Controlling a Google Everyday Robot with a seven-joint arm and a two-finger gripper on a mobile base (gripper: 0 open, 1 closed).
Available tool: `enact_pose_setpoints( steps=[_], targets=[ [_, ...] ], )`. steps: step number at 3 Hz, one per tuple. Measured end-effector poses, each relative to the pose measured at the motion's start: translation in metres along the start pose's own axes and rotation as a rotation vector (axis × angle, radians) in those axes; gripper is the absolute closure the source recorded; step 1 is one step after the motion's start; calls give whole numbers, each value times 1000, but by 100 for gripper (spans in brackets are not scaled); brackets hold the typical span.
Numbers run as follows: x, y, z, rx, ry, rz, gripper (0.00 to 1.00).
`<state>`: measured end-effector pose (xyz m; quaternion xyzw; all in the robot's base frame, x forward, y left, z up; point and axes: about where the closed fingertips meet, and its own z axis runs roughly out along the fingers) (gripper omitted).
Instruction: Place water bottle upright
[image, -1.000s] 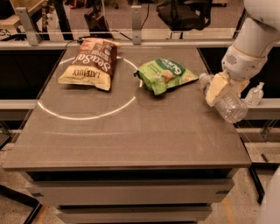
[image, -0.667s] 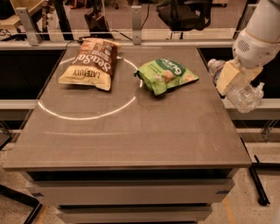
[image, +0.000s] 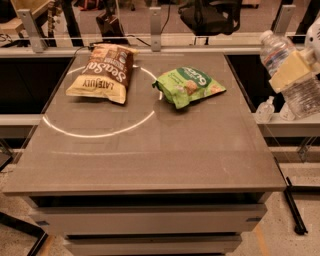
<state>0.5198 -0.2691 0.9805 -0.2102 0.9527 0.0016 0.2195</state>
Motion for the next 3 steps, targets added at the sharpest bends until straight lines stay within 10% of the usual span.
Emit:
enact_pose_setpoints(
  steps=[2, 3],
  targets=[
    [42, 72, -23, -65, -329, -178, 100],
    [65, 70, 1, -68, -428, -152, 100]
  ],
)
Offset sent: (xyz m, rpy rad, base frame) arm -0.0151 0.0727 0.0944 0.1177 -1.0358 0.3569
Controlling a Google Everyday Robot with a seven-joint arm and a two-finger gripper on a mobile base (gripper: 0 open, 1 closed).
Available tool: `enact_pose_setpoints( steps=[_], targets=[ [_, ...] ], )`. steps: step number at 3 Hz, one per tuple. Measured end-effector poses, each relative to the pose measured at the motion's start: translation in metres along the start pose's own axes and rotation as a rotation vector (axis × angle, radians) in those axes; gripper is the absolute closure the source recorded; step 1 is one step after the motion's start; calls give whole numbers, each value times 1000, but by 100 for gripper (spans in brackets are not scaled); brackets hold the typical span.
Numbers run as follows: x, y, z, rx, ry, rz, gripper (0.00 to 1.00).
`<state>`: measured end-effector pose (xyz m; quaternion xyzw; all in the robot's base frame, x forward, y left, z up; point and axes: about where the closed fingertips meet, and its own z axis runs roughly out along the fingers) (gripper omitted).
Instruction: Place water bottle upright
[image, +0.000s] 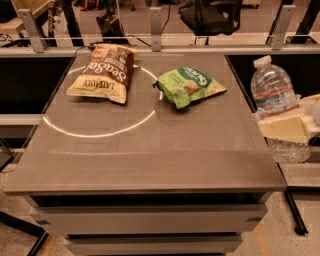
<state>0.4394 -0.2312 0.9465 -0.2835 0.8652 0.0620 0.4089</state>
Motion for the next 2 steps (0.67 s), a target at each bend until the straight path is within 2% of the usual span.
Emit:
enact_pose_setpoints(
  steps=[1, 2],
  targets=[
    [-5, -16, 4, 68, -146, 7, 100],
    [-27, -31, -5, 132, -237, -8, 100]
  ],
)
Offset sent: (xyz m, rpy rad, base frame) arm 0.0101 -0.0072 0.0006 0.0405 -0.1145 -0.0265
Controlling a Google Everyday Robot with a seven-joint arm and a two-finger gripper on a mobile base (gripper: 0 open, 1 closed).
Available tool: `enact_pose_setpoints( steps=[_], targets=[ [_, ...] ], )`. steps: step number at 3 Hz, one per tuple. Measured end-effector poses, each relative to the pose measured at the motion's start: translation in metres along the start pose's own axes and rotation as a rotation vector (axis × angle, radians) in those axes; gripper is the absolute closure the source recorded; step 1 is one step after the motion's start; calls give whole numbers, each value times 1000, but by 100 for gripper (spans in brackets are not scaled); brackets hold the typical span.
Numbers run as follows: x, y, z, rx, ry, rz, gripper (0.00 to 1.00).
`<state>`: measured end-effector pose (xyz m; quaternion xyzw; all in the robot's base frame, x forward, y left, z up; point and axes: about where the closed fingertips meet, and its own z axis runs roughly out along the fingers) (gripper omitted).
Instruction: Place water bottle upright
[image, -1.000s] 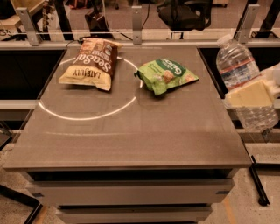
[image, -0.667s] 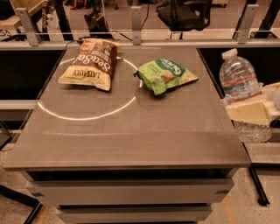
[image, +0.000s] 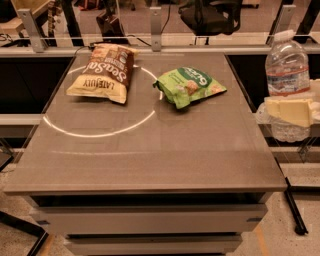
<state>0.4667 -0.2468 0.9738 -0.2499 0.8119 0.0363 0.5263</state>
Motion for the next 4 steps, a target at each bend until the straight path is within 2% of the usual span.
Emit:
enact_pose_setpoints(
  steps=[1, 2, 3, 4],
  targets=[
    [0, 0, 0, -1, 0, 0, 100],
    [-8, 7, 2, -64, -37, 7, 100],
    [-19, 21, 9, -244, -137, 19, 100],
    [-49, 46, 8, -465, -303, 32, 100]
  ],
)
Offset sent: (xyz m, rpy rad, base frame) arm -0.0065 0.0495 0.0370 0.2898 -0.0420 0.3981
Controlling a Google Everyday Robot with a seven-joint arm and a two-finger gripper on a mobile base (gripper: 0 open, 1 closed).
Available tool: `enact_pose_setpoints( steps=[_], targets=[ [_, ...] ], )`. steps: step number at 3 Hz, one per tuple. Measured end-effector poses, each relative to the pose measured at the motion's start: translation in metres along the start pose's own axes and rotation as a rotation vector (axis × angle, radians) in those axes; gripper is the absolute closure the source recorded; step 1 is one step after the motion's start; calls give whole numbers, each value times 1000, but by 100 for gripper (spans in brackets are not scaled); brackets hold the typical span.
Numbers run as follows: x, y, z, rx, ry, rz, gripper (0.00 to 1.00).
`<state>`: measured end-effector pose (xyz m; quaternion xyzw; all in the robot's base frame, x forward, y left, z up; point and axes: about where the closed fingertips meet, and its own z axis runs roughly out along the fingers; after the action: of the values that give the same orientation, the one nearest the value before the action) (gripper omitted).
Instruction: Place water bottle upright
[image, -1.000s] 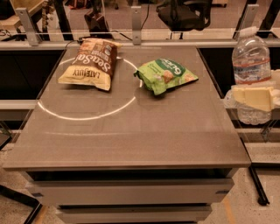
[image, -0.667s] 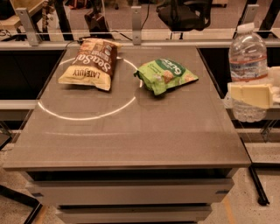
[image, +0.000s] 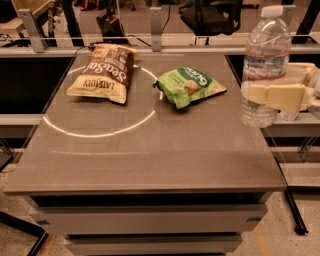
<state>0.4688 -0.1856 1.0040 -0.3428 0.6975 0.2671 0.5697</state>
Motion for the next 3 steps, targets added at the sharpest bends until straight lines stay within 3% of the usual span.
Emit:
enact_pose_setpoints(
  steps=[1, 2, 3],
  targets=[
    [-13, 26, 10, -158, -136, 26, 100],
    [-13, 47, 19, -227, -203, -2, 100],
    [-1, 60, 34, -205, -235, -78, 100]
  ],
)
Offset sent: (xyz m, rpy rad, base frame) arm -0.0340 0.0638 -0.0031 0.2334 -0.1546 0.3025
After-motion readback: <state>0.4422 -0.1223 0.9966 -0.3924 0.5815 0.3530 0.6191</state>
